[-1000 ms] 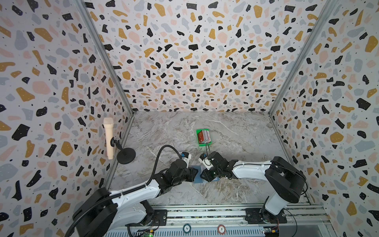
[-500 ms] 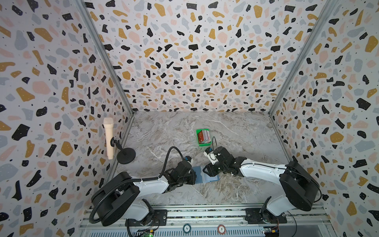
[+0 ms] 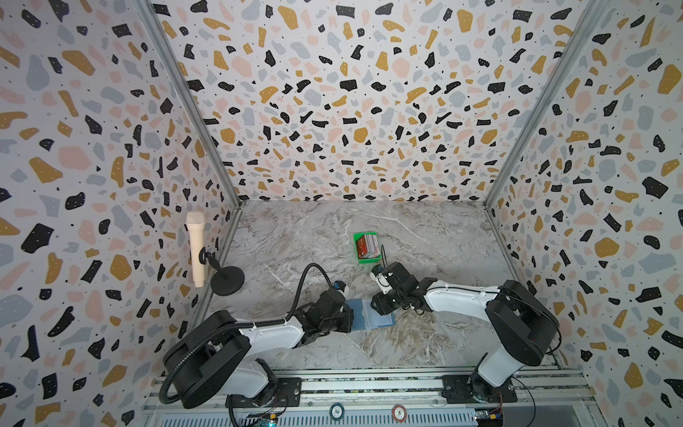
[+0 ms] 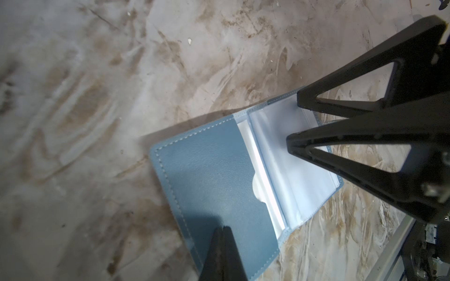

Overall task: Insert credit cards into a card holder
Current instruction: Flip over the card slot on the card holder.

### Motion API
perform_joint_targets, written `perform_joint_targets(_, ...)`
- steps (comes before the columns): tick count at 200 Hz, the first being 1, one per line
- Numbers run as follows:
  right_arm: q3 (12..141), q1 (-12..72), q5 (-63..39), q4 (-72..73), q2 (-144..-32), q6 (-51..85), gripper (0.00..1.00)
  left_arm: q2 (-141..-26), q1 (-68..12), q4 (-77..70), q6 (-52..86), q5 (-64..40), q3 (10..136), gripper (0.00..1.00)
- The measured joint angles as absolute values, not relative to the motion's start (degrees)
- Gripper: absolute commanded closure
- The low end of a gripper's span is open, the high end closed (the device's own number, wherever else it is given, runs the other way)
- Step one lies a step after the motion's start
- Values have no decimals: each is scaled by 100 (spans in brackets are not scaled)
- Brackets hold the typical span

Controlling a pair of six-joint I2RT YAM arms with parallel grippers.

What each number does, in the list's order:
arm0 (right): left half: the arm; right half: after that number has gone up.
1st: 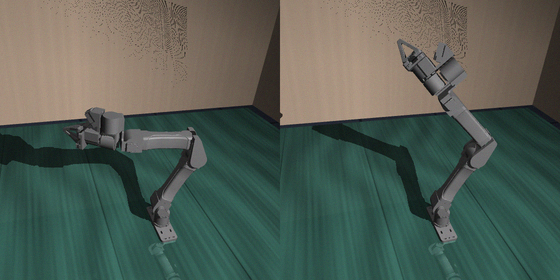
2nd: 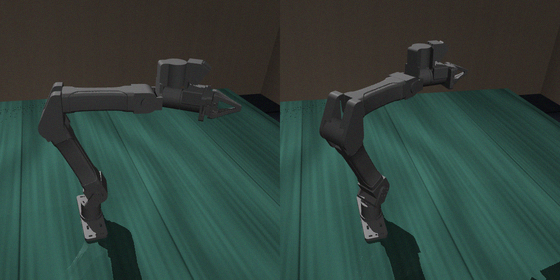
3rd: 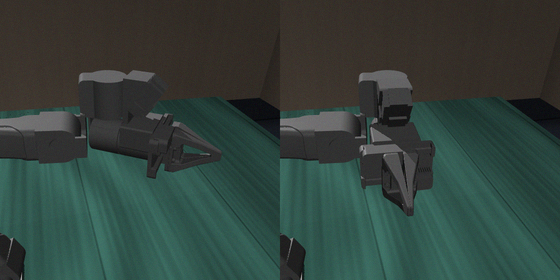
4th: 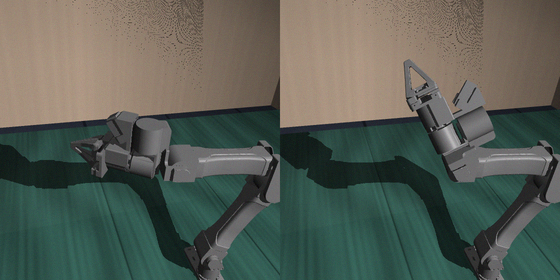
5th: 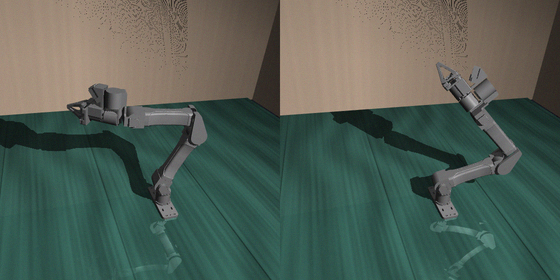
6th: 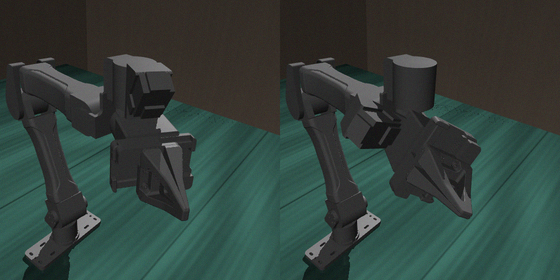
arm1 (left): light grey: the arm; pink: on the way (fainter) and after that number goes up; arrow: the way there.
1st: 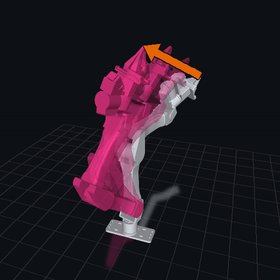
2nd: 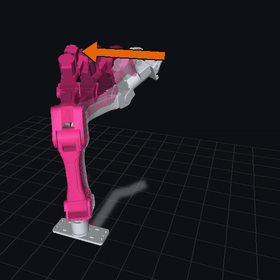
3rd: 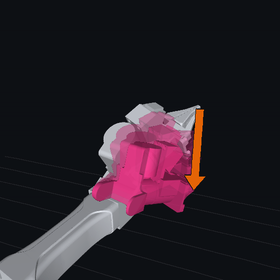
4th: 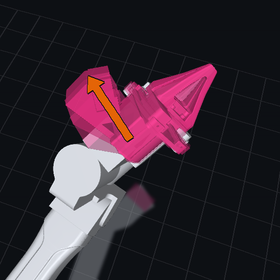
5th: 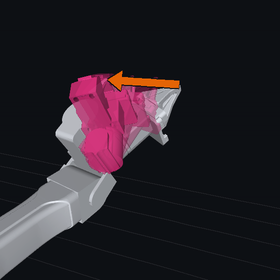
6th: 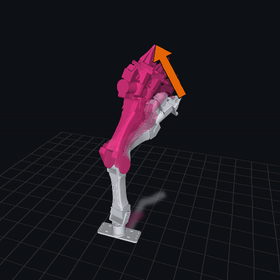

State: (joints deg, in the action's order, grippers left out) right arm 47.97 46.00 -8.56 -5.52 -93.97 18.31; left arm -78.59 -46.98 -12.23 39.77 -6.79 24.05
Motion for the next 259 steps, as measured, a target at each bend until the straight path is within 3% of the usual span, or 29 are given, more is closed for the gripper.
perform_joint_targets(82, 4797, 4707, -419, -746, -9028, 1870, 50, -7896, -4698, -1225, 3964, -683, 2405, 100)
perform_joint_targets(154, 4777, 4799, -283, -762, -9349, 1868, 56, -7887, -4698, -1223, 3962, -683, 2405, 100)
perform_joint_targets(259, 4764, 5000, -1031, -502, -9349, 1997, 49, -7953, -4698, -1310, 3964, -716, 2405, 100)
